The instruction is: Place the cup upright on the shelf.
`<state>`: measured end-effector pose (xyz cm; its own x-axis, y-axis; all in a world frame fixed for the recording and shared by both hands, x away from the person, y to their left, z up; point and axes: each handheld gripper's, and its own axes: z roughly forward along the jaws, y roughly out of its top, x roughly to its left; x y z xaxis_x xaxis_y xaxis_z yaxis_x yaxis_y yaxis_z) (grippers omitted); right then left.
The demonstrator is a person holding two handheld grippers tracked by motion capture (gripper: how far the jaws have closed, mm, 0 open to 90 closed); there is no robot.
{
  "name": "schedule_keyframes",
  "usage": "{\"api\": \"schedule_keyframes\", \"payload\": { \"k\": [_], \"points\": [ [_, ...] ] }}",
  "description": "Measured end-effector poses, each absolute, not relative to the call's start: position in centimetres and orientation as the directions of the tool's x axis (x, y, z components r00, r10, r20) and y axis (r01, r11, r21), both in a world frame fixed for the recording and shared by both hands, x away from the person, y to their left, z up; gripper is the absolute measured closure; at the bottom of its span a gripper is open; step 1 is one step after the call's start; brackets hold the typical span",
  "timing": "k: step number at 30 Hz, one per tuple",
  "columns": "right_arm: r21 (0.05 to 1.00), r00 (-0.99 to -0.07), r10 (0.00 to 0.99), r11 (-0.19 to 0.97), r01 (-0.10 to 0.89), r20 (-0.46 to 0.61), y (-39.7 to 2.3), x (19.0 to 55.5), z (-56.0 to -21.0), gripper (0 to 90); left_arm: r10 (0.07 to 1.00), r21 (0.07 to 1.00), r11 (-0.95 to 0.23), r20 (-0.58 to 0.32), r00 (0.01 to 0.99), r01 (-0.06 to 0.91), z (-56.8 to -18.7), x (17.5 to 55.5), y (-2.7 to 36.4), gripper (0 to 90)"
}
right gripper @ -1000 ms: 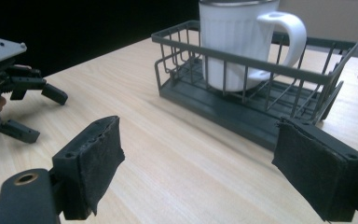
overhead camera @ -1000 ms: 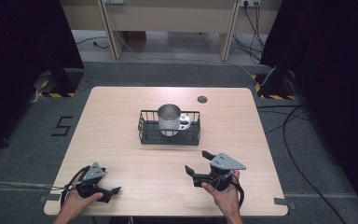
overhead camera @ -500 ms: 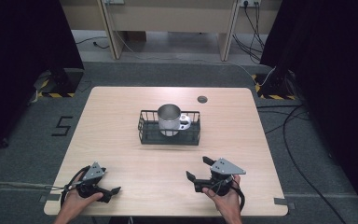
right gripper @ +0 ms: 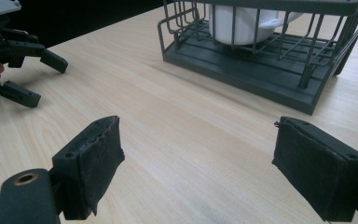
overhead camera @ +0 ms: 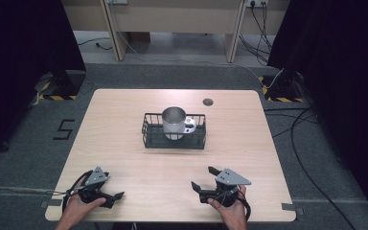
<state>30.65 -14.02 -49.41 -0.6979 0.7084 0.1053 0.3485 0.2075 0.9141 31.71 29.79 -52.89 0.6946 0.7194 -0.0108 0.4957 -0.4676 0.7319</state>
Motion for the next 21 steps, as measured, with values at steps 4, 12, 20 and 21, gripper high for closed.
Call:
{"api": "schedule_keyframes", "payload": {
  "k": [4, 12, 20, 21],
  "points": [
    [0.911, -0.698, 0.708, 0.208, 0.357, 0.111, -14.0, 30.4, -49.8, 15.4, 0.719, 0.732, -0.467, -0.012, 0.695, 0.496, -52.9, 31.7, 29.8, 0.0],
    [0.901, -0.689, 0.713, 0.206, 0.381, 0.128, -14.4, 29.9, -50.6, 15.3, 0.719, 0.732, -0.467, -0.012, 0.695, 0.496, -52.9, 31.7, 29.8, 0.0],
    [0.893, -0.677, 0.723, 0.204, 0.402, 0.139, -14.9, 29.5, -51.3, 15.3, 0.719, 0.732, -0.467, -0.012, 0.695, 0.496, -52.9, 31.7, 29.8, 0.0],
    [0.892, -0.675, 0.725, 0.203, 0.404, 0.14, -14.9, 29.4, -51.4, 15.3, 0.719, 0.732, -0.467, -0.012, 0.695, 0.496, -52.9, 31.7, 29.8, 0.0]
  ]
}}
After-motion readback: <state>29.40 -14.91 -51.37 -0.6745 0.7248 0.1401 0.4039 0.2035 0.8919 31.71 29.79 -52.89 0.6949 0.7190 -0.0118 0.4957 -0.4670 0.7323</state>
